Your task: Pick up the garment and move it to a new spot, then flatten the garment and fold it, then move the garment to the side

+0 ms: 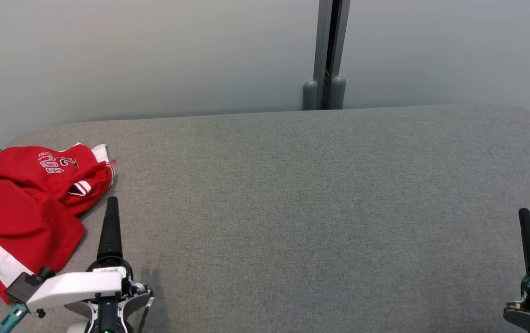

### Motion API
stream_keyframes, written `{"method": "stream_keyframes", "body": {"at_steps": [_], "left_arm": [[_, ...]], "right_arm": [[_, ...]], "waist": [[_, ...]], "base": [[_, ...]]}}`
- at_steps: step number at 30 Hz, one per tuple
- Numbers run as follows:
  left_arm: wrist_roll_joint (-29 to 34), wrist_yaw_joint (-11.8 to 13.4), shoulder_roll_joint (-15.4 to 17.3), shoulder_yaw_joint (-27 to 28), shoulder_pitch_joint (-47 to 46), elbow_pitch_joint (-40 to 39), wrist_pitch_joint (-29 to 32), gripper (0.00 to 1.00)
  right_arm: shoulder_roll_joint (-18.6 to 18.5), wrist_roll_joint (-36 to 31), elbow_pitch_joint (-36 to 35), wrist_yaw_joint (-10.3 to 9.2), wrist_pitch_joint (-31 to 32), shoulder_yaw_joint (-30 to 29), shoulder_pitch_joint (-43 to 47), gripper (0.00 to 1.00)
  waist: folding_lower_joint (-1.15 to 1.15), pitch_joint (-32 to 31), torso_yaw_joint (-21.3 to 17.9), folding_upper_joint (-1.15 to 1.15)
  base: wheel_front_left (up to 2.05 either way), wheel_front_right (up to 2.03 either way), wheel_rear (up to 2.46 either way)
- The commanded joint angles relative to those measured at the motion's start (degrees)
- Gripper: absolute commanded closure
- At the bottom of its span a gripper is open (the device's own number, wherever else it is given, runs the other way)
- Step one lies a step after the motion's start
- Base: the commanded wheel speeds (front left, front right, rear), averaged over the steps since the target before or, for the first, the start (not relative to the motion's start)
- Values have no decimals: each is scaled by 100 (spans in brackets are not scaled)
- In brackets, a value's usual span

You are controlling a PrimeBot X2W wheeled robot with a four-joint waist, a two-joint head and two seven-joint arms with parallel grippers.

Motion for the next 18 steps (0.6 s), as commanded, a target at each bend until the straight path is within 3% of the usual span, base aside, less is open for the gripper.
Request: {"method": "stream_keyframes", "body": {"at_steps": [1,14,18], "left_arm": [[141,-27,18,103,-85,-135,-35,0],[1545,-34,25,513,16,-718,-138,0],[2176,115,25,476,68,-947,-162,0]], "right_arm": [[-77,-227,-120,4,-67,42,-157,0],[-80,-2183,-388,6,-430,462,-383,0],[-65,-2662,-449,7,-532,633,-424,0]], "waist": [[0,-2,2,0],[0,-8,28,0],[0,8,27,0]], "base": [[0,0,0],[0,0,0],[0,0,0]]}}
